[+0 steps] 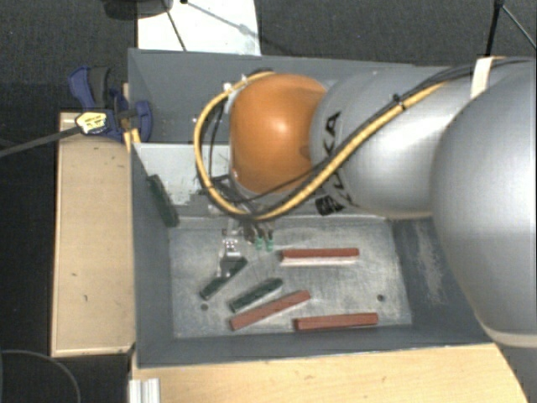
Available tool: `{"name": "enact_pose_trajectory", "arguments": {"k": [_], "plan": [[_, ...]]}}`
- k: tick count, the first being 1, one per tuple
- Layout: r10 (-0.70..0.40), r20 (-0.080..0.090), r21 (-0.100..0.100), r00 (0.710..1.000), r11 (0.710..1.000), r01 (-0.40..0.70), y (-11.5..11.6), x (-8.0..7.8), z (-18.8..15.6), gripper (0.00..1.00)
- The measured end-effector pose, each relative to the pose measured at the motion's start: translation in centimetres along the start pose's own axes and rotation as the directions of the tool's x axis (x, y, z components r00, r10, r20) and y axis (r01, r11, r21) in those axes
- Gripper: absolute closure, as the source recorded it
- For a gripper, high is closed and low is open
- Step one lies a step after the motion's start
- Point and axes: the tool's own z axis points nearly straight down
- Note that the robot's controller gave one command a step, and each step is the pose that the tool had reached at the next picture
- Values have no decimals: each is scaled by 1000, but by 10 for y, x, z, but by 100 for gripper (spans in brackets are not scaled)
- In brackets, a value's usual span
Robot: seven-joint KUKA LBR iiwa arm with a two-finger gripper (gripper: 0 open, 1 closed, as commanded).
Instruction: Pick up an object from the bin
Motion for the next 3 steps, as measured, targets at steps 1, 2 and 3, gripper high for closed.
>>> {"name": "enact_pose_trajectory", "arguments": {"k": [1,2,3], "plan": [[1,0,0,1000,1000,-1,0,0,0,0],[-44,3,-2,999,999,44,-18,23,108,100],[-43,3,-2,999,999,43,-18,23,108,100]]}}
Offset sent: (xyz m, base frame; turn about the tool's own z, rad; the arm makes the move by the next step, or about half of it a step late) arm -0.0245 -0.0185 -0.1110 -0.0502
